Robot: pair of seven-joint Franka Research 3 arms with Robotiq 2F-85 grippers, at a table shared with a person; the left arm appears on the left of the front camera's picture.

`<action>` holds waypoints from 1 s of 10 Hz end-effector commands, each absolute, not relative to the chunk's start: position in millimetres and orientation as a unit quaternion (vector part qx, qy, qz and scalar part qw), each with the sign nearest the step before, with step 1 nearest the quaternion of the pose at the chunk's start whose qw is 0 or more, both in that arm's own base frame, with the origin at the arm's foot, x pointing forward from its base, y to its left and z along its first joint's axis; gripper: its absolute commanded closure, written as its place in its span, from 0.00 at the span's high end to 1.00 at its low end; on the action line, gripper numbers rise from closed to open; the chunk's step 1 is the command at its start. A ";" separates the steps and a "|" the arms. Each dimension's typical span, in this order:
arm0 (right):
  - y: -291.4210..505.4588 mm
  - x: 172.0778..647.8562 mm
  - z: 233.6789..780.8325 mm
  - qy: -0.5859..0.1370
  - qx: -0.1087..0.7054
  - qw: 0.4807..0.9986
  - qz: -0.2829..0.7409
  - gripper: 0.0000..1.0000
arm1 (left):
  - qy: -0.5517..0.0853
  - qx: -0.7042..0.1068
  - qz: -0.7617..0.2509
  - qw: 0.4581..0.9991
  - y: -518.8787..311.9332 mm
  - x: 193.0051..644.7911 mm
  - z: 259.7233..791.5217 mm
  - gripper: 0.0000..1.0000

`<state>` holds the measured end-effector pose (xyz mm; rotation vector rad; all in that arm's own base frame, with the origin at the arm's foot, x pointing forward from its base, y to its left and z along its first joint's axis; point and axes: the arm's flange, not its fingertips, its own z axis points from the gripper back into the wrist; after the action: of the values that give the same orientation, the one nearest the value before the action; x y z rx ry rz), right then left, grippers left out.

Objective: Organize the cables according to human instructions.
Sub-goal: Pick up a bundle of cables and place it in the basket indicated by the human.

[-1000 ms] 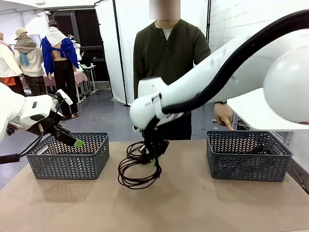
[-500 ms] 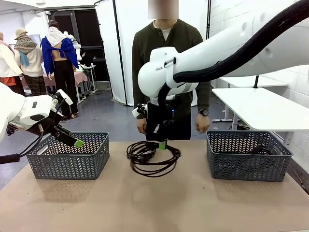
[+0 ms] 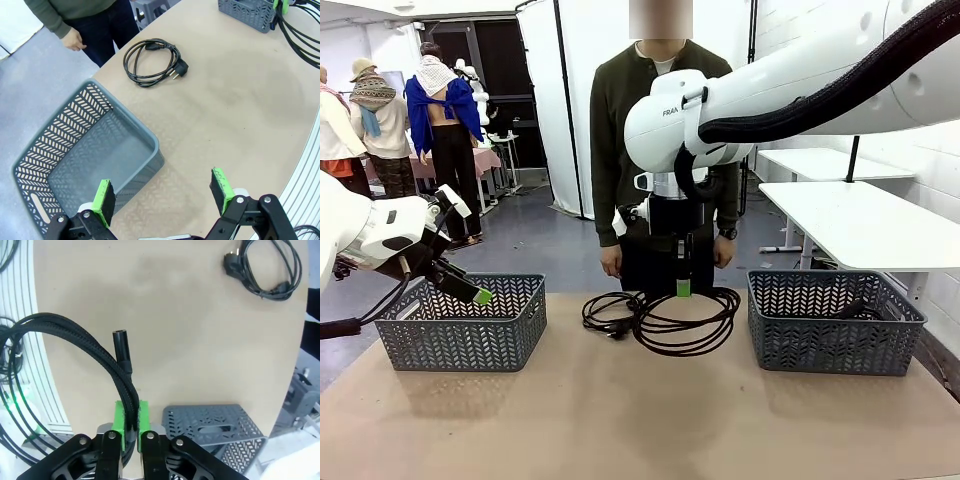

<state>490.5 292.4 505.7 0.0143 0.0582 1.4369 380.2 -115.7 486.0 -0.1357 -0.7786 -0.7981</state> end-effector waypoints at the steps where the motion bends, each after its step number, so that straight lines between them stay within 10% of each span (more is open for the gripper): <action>1: 293.4 492.6 503.0 0.023 0.003 0.762 0.647 0.00 | -0.370 -0.068 -0.371 0.849 -114.8 381.2 485.4 1.00; 10: 197.8 542.2 543.7 0.030 -0.038 0.762 0.646 0.00 | -0.370 -0.068 -0.371 0.849 -114.8 381.2 485.4 1.00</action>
<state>533.9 207.7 535.8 -0.0645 0.0478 1.3666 380.3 -115.6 486.1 -0.1356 -0.7788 -0.7977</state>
